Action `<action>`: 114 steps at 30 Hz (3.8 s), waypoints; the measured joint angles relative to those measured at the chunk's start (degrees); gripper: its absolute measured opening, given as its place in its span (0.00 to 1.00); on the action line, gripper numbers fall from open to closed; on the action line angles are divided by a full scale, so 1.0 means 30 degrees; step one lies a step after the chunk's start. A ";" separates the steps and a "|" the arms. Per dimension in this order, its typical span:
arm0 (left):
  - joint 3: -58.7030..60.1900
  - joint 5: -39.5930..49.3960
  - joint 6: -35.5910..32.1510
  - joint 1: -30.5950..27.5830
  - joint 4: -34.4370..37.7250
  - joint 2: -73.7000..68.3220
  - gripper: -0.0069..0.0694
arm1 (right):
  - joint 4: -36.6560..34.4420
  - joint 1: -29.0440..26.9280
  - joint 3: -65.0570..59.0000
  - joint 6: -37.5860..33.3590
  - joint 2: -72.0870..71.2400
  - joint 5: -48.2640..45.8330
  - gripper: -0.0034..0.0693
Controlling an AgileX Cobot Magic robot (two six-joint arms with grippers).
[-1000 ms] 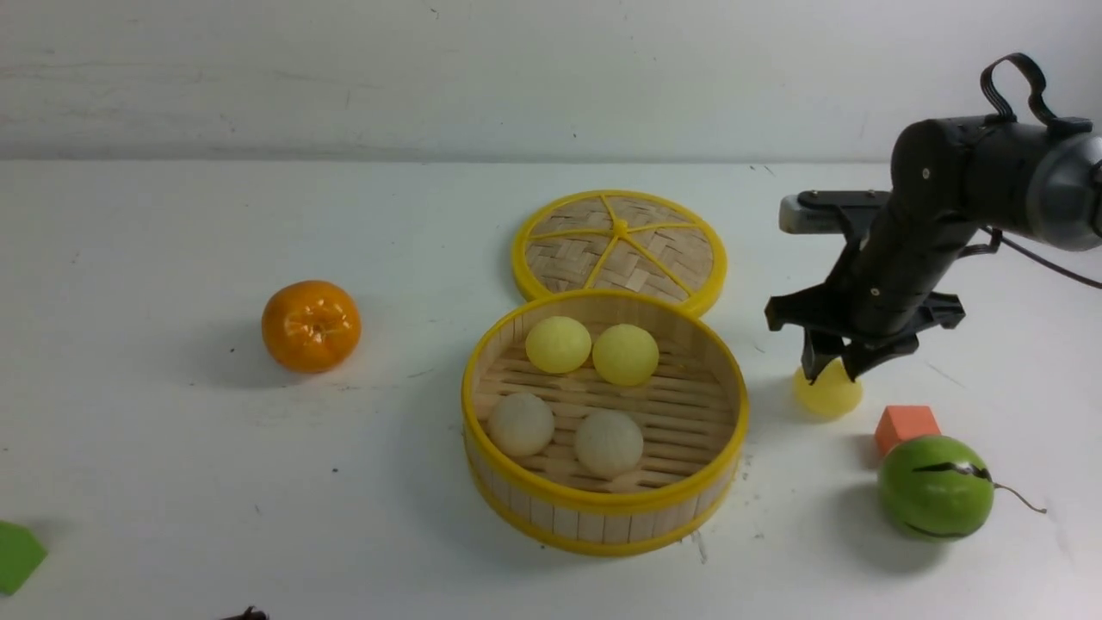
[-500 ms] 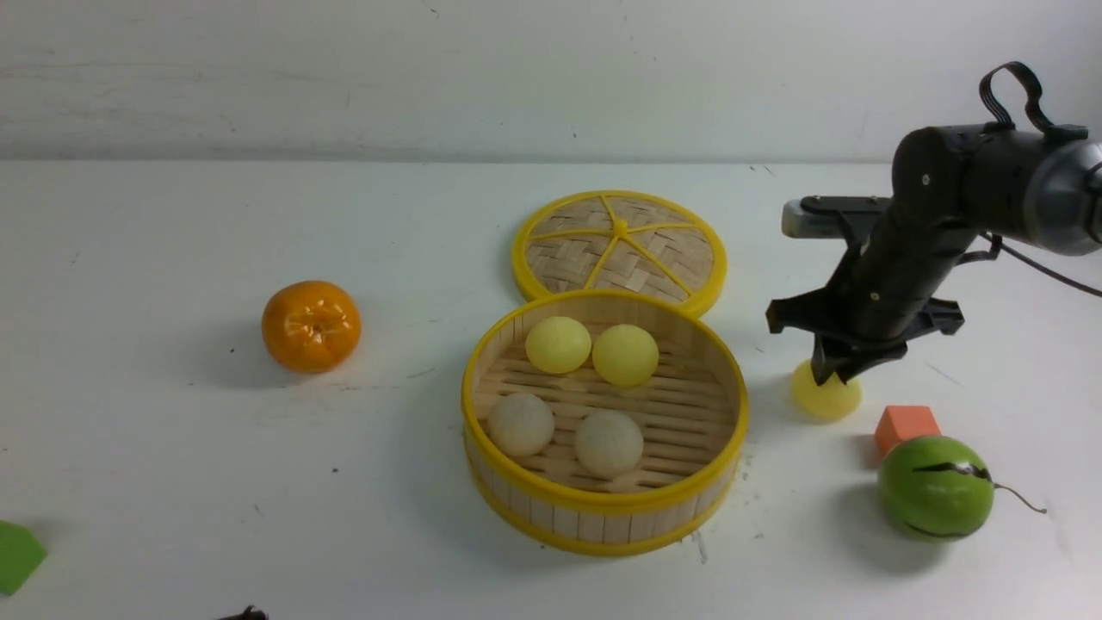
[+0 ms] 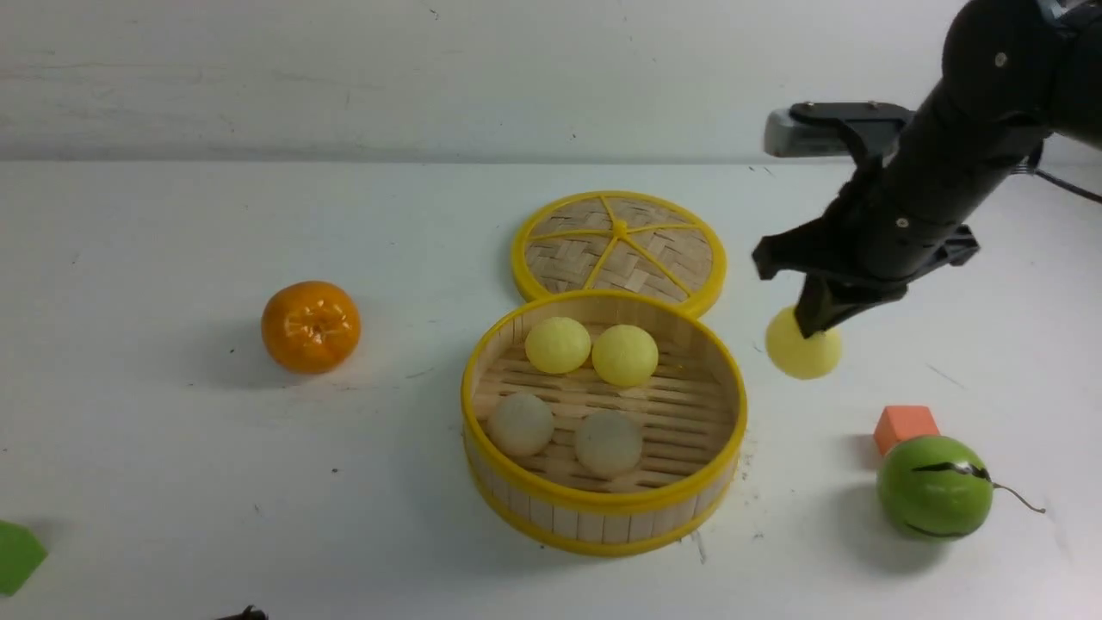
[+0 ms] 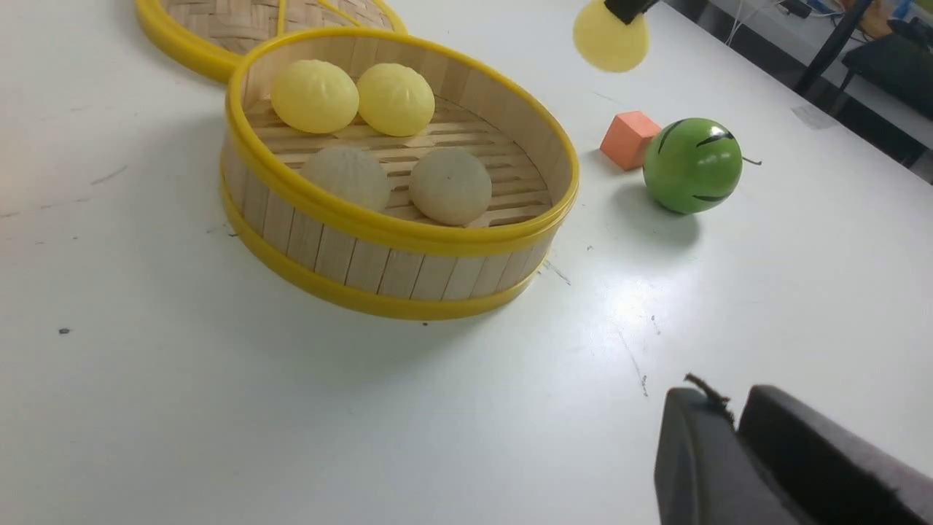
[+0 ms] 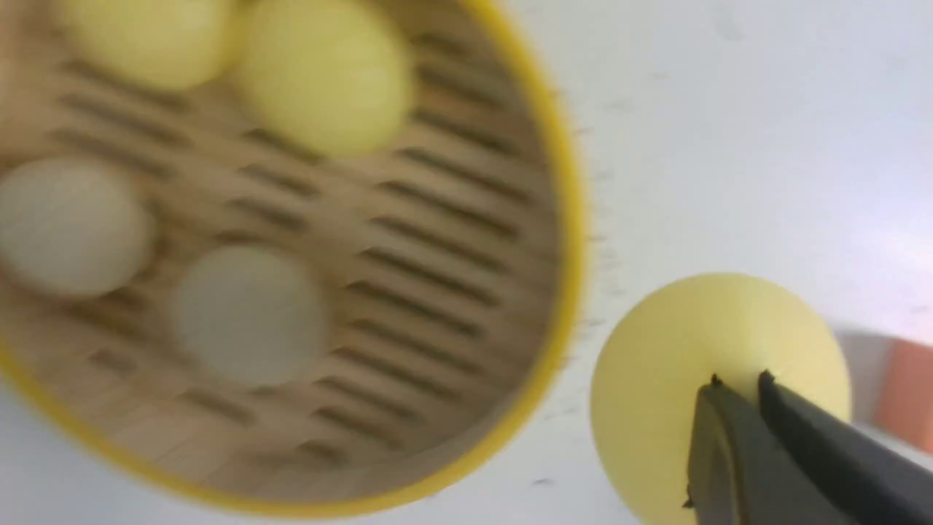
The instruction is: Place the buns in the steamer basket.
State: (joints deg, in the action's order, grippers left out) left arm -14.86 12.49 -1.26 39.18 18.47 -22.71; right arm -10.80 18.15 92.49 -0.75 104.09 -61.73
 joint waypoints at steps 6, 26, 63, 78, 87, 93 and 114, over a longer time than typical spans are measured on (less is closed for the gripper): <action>0.0000 0.0000 0.0000 0.0000 0.0000 0.0000 0.19 | 0.0267 0.2808 -0.0179 0.0251 0.1008 0.1021 0.05; 0.0000 0.0000 0.0000 0.0000 0.0000 0.0000 0.19 | 0.1838 0.2857 -0.0317 0.1572 0.3192 0.3381 0.60; 0.0000 -0.0125 -0.0054 0.0006 0.0051 0.0001 0.19 | 0.5085 0.3862 -2.1534 0.7177 -3.4934 0.3771 0.02; 0.0022 -0.0110 -0.0054 0.0006 0.0051 -0.0092 0.20 | 0.4907 -0.4541 -2.9155 0.3399 -3.3821 1.5430 0.02; 0.0022 -0.0106 -0.0054 0.0006 0.0051 -0.0092 0.21 | 0.4992 -0.4887 -3.1277 0.3133 -3.4901 1.3531 0.02; 0.0022 -0.0106 -0.0054 0.0006 0.0051 -0.0092 0.22 | 0.5008 -0.4887 -3.1233 0.3133 -3.4901 1.3359 0.02; 0.1923 -0.3000 -0.0062 -0.0156 -0.0281 0.0596 0.24 | 0.5008 -0.4887 -3.1233 0.3133 -3.4901 1.3302 0.03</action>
State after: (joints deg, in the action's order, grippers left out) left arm -9.09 3.49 -1.45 38.71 17.63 -20.92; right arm 4.23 3.49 -1.21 8.65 -0.61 -21.82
